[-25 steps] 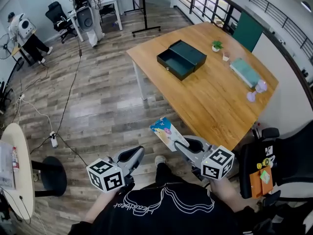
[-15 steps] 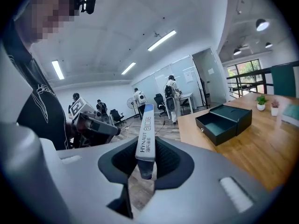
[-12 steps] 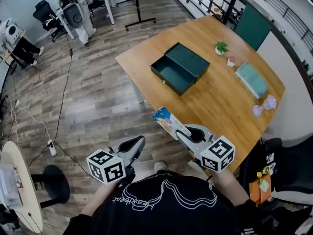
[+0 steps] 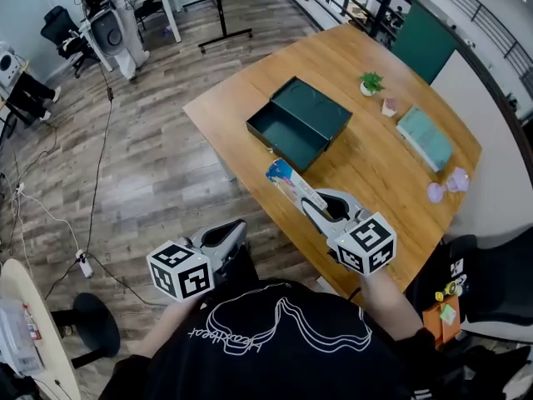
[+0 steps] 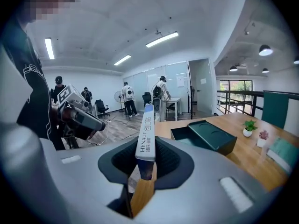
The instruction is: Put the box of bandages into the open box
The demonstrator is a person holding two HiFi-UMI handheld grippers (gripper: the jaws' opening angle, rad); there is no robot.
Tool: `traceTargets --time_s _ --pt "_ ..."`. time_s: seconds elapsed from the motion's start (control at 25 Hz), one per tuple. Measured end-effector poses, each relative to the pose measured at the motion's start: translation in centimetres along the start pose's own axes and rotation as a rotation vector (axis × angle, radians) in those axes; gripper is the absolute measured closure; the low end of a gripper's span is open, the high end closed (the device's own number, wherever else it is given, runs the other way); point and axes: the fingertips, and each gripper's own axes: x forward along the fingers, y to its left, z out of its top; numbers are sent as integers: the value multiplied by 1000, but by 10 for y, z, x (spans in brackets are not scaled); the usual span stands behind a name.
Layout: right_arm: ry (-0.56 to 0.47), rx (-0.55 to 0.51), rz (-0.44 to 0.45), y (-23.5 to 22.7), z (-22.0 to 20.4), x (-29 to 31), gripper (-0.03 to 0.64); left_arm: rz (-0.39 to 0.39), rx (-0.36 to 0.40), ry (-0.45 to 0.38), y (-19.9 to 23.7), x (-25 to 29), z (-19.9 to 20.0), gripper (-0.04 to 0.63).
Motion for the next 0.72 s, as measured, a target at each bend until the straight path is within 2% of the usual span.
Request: traceTargets --time_s 0.32,0.56,0.72 --pt "4 36 -97 -50 16 42 517 -66 28 63 43 40 43 595" --pt "41 82 -178 -85 14 70 517 -134 59 133 72 74 75 595" --pt "81 71 -214 -106 8 90 517 -156 69 157 89 94 92 595"
